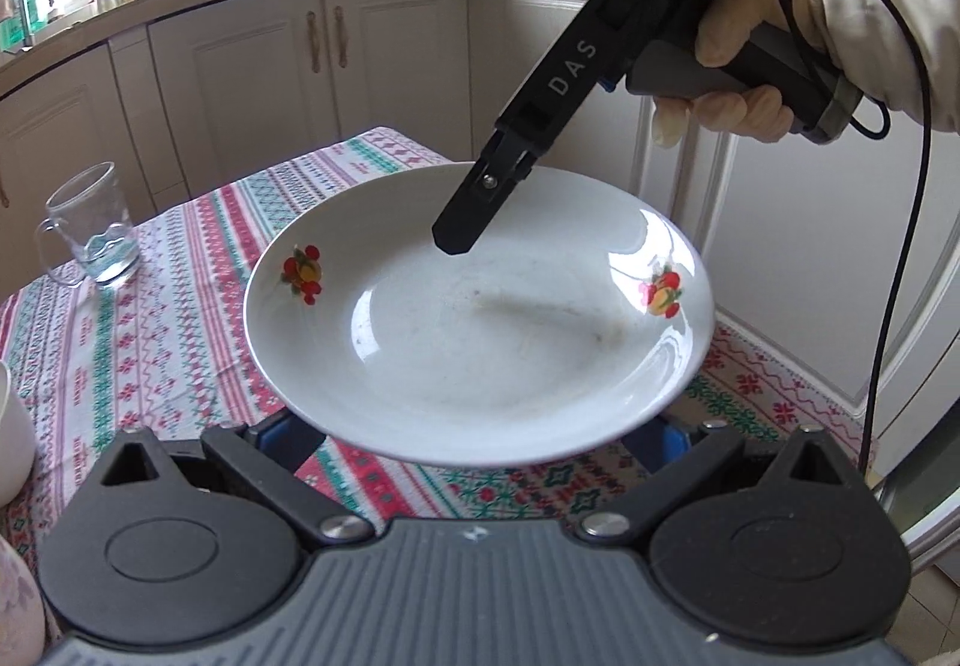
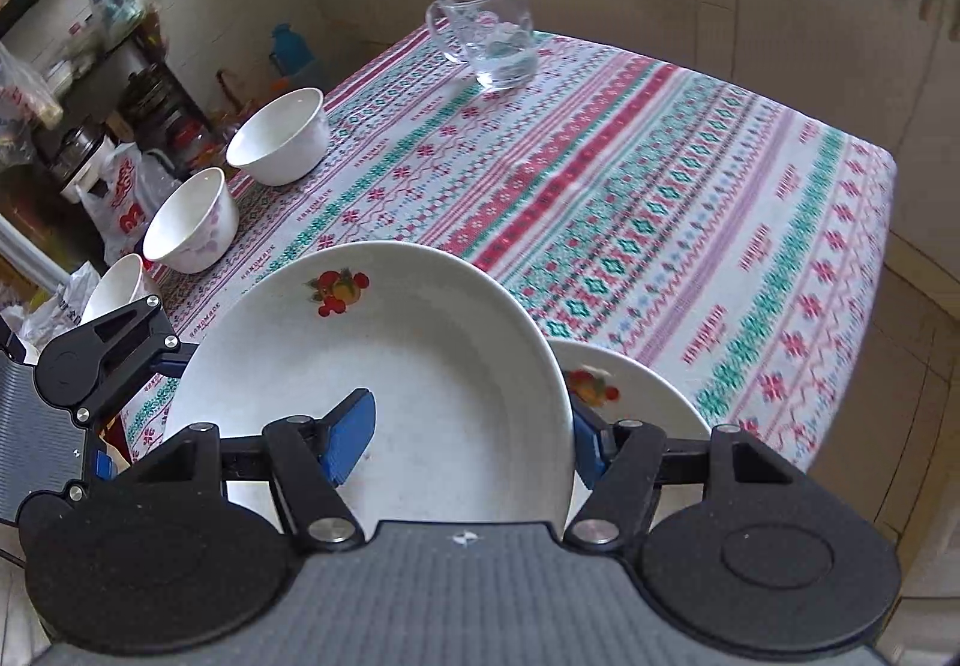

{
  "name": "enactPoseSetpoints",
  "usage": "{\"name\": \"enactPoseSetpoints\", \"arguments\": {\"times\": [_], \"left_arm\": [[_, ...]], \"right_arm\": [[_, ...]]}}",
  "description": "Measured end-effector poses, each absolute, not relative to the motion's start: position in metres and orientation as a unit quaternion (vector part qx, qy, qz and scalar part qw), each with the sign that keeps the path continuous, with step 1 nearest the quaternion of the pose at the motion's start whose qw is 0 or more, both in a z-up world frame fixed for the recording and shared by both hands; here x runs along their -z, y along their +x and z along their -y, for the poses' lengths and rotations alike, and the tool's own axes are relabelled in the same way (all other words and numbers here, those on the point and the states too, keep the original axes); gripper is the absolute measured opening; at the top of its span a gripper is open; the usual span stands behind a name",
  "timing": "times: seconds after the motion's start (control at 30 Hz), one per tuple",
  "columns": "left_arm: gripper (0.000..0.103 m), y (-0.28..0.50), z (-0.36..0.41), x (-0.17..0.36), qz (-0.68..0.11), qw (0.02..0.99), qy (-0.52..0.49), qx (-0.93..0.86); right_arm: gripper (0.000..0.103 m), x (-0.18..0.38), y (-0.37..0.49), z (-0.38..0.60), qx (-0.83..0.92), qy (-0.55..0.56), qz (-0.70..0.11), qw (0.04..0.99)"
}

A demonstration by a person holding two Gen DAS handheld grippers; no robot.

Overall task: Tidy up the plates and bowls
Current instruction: 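Lift the flower plate with the right gripper and carry it toward the stack, then lower the flower plate onto the plate stack and open the right gripper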

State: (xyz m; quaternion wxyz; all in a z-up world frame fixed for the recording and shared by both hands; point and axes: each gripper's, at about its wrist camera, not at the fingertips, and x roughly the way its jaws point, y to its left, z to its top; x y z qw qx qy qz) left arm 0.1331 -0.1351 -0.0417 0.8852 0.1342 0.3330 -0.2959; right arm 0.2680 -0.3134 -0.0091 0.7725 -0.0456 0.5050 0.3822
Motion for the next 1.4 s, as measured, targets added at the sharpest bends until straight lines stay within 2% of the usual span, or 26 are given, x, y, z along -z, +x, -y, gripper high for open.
{"name": "enactPoseSetpoints", "arguments": {"times": [1.03, 1.4], "left_arm": [[0.102, 0.143, 0.159, 0.052, -0.348, 0.87, 0.146, 0.317], [0.102, 0.142, 0.157, 0.052, -0.342, 0.869, 0.14, 0.33]], "right_arm": [[0.072, 0.045, 0.265, 0.36, -0.345, -0.012, -0.521, 0.781], [0.084, 0.04, 0.259, 0.356, -0.33, -0.032, -0.522, 0.786]]}}
